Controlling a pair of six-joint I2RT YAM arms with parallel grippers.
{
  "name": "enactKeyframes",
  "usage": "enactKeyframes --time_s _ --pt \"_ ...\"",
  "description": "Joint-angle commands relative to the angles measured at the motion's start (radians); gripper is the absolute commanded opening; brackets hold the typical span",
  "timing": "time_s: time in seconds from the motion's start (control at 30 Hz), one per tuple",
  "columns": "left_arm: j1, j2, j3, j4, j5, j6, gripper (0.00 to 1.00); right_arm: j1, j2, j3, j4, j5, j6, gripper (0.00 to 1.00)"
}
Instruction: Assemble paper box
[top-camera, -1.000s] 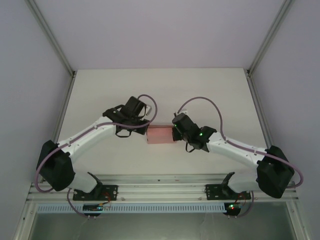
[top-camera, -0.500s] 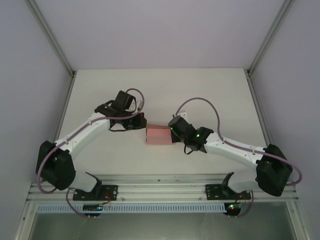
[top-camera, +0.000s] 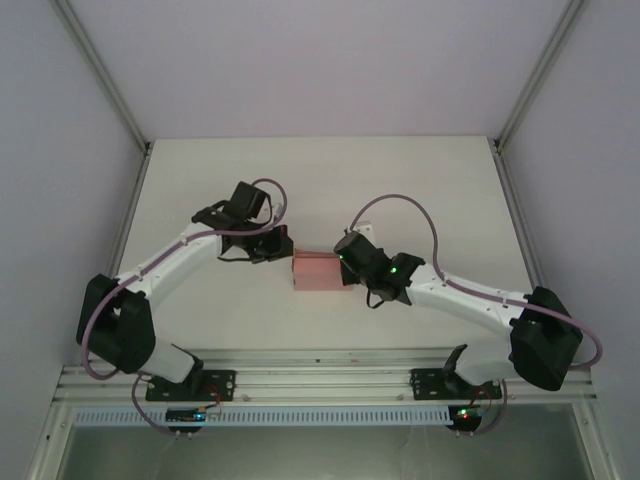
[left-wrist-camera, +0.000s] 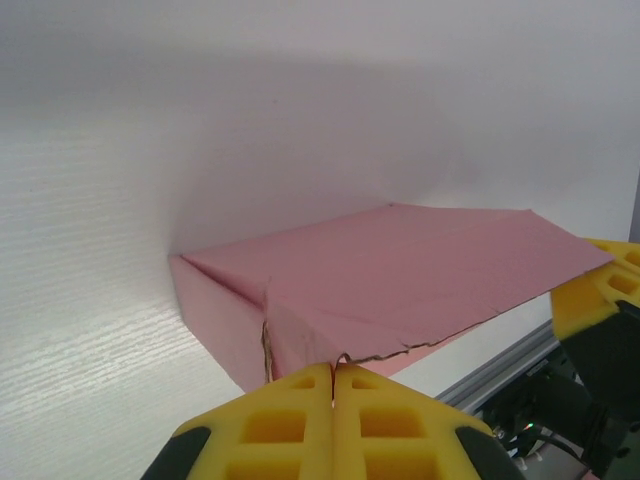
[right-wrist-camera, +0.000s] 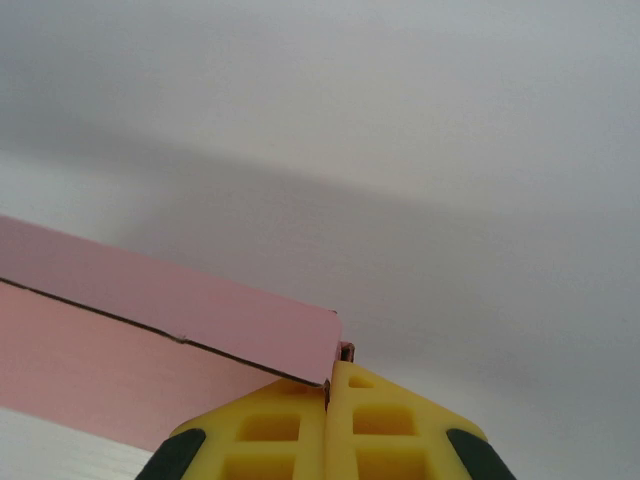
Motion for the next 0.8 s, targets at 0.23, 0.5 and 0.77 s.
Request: enactKeyframes --time_s 0.23,0.5,0.77 --pt "-0.069 -0.021 -0.1 -0.029 -0.103 0.136 0.0 0.026 -0.024 -0.099 0.046 -0.032 -0.1 0.0" --pt "-0.111 -0.023 -0.179 0.011 -0.128 0.114 0.0 0.054 -0.083 -0.252 0.226 -0.087 -0.205 0.05" --pt "-0.114 -0.065 -0.172 0.022 -0.146 0.1 0.0 0.046 -0.146 -0.196 0.185 -0.184 -0.203 0.42"
